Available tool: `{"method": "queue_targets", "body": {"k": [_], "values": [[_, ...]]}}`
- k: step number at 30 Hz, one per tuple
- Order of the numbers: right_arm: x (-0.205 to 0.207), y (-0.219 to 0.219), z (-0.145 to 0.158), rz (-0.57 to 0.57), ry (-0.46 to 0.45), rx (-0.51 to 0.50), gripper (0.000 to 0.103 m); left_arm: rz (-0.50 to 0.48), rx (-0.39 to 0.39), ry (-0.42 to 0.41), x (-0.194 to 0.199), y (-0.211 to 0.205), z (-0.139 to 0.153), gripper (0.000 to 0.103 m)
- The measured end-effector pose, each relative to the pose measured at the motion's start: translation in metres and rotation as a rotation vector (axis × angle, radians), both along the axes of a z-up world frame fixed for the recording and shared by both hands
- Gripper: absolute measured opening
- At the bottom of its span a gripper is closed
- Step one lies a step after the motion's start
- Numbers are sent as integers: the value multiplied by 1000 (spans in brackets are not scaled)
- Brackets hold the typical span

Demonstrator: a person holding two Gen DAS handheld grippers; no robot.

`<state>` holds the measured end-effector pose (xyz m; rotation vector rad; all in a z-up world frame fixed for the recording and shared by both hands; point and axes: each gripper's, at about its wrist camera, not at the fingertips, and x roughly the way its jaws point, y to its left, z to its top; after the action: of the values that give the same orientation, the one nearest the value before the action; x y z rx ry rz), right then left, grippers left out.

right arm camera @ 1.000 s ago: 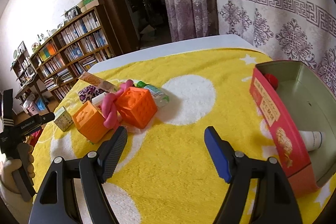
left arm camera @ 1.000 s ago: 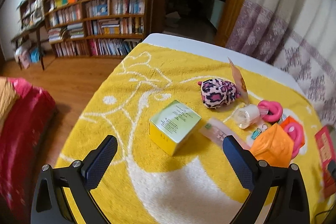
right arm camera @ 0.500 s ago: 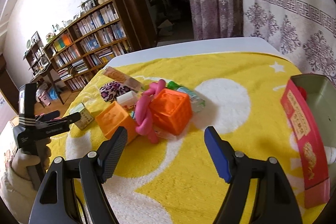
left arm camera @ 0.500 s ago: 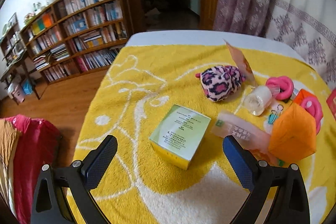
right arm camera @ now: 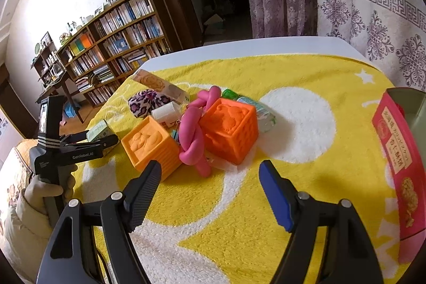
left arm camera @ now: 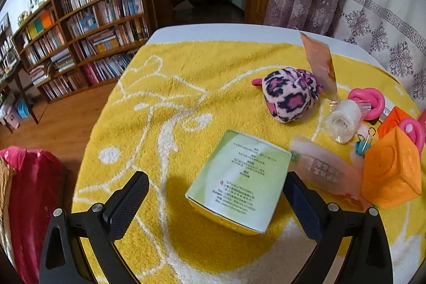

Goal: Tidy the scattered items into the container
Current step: 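Grasp the pale green box with the left tool while the right tool grasps the pink knotted toy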

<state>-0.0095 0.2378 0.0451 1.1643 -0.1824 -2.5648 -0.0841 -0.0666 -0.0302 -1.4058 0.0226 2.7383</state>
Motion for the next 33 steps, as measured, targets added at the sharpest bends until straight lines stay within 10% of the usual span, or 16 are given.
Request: {"method": "queue_targets", "body": {"k": [5,19,26,33], "values": [[-1,-9,-6,21,-13,3,79,-7,51,-4,7,3,1,47],[-10,-11,-16,-11,-45,3,79,3,136,103,34,9,33,46],[-24,-22,-24,-8,-61,52,51,-36,152,103,37,16,32,46],[-43,-35,-29,-4,-62,68,48,-70,134,96,41,27,28,46]]}}
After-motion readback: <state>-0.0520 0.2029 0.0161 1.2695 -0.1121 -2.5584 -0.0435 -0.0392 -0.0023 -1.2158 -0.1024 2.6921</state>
